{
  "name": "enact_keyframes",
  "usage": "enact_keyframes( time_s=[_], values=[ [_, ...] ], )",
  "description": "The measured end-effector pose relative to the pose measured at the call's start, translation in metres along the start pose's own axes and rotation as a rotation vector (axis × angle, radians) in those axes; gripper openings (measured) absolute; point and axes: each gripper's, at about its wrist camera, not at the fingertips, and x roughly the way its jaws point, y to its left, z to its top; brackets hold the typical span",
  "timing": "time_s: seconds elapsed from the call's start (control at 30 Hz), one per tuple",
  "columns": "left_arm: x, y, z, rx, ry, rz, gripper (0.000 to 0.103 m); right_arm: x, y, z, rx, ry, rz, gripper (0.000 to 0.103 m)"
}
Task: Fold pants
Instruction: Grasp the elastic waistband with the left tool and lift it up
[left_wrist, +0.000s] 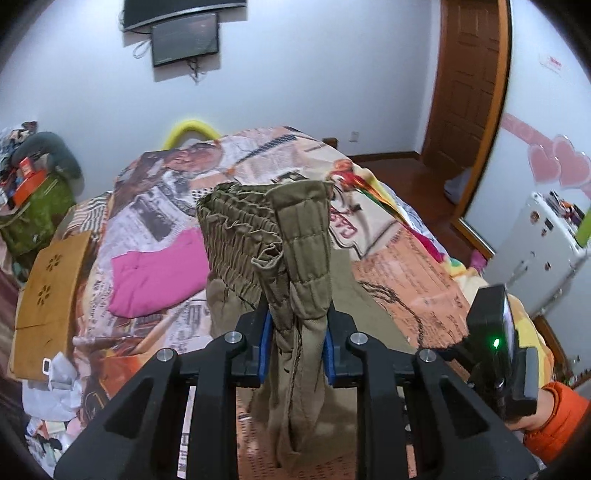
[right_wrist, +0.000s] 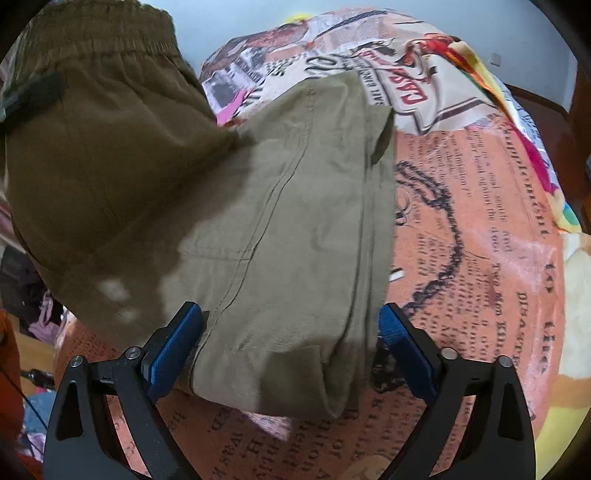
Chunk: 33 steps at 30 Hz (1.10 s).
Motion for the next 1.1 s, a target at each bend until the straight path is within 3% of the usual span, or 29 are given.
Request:
enact_keyframes(
  time_s=[0.2, 0.33, 0.53, 0.83, 1.1],
  values=[
    [0.011, -0.009, 0.000, 0.009, 0.033, -0.035, 0.022, -0.034, -0.025, -0.002, 0.041, -0.077, -0.036, 0.093],
    [0.014, -0.013, 0.001, -0.001, 0.045, -0.056, 0.022, -0.033, -0.040, -0.014, 0.054, -0.046, -0.075, 0.093],
    [0.015, -0.032, -0.003, 0.065, 0.040, -0.062, 0.022, -0.019, -0.050, -0.024, 0.069, -0.002, -0.044, 0.093],
    [0.036, -0.048, -0.009, 0.061, 0.128, -0.161, 0.021, -0.019, -0.054, -0.025, 0.088, -0.008, -0.029, 0.093],
    [0.046, -0.061, -0.016, 0.104, 0.191, -0.187, 0.021, -0.018, -0.053, -0.024, 0.084, -0.006, -0.030, 0.093]
  ],
)
